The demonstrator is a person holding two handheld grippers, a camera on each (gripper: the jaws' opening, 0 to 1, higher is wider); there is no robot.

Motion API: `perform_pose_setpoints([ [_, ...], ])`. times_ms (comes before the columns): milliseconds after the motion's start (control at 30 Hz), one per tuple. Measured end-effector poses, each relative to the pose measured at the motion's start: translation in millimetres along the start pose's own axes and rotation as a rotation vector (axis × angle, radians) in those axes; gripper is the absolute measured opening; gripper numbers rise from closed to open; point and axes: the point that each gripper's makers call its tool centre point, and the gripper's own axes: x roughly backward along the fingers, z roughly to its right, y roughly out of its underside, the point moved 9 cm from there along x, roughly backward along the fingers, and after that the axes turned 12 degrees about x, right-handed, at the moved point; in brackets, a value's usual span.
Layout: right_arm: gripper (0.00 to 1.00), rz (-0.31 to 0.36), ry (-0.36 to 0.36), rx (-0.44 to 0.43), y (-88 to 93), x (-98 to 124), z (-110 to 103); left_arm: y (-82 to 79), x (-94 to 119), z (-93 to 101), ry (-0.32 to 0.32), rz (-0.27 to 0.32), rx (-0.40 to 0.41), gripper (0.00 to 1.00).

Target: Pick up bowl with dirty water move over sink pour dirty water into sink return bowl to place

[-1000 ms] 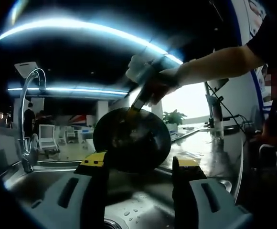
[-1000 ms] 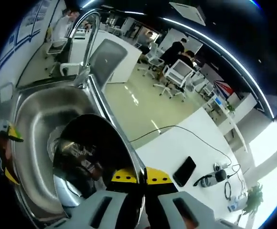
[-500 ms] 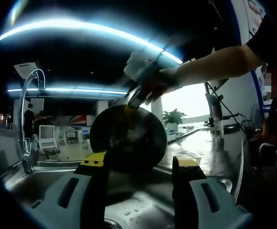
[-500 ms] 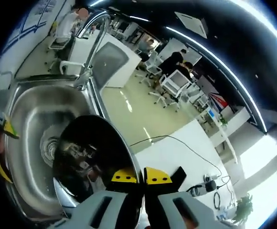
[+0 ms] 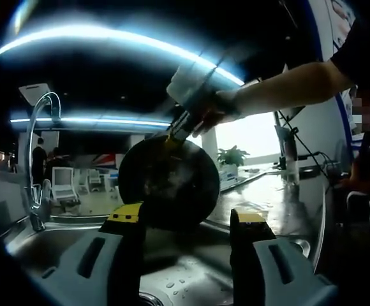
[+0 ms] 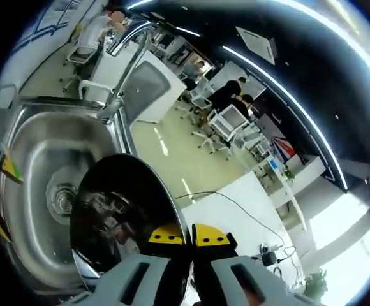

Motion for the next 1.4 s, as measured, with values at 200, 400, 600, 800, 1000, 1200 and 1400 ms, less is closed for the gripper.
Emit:
perform_pose_setpoints([
  [200, 0.00, 0.026, 0.038, 0.051, -4.5, -2.3, 1.9, 0.2, -0.2, -0.1, -0.001, -0.002, 0.000, 0.50],
  [400, 0.00, 0.038, 0.062, 0.088, -5.4, 0.2, -0.6, 0.3, -0.1, 0.5, 0.000, -0.003, 0.000, 0.50],
  [600, 0.00, 0.053, 0.056, 0.091, -7.3, 0.9, -1.7, 1.2, -0.8, 0.7, 0.001, -0.006, -0.002, 0.50],
  [800, 0.00, 0.074, 0.094, 0.151, -10.7, 3.2, -4.0, 1.4, -1.2, 0.4, 0.000, -0.004, -0.002, 0.50],
  [1000, 0.00, 0.093, 0.119, 0.197, -14.6, 2.2, -2.4, 1.8, -1.7, -0.2, 0.000, -0.005, -0.004, 0.50],
  [1200, 0.00, 0.110, 0.126, 0.193, -17.2, 1.9, 0.3, 1.9, -1.7, -0.1, -0.002, -0.006, -0.004, 0.50],
  [1400, 0.00, 0.137, 0.159, 0.253, -21.2, 6.4, -1.3, 1.7, -1.5, 0.0, -0.002, -0.005, -0.003, 0.50],
])
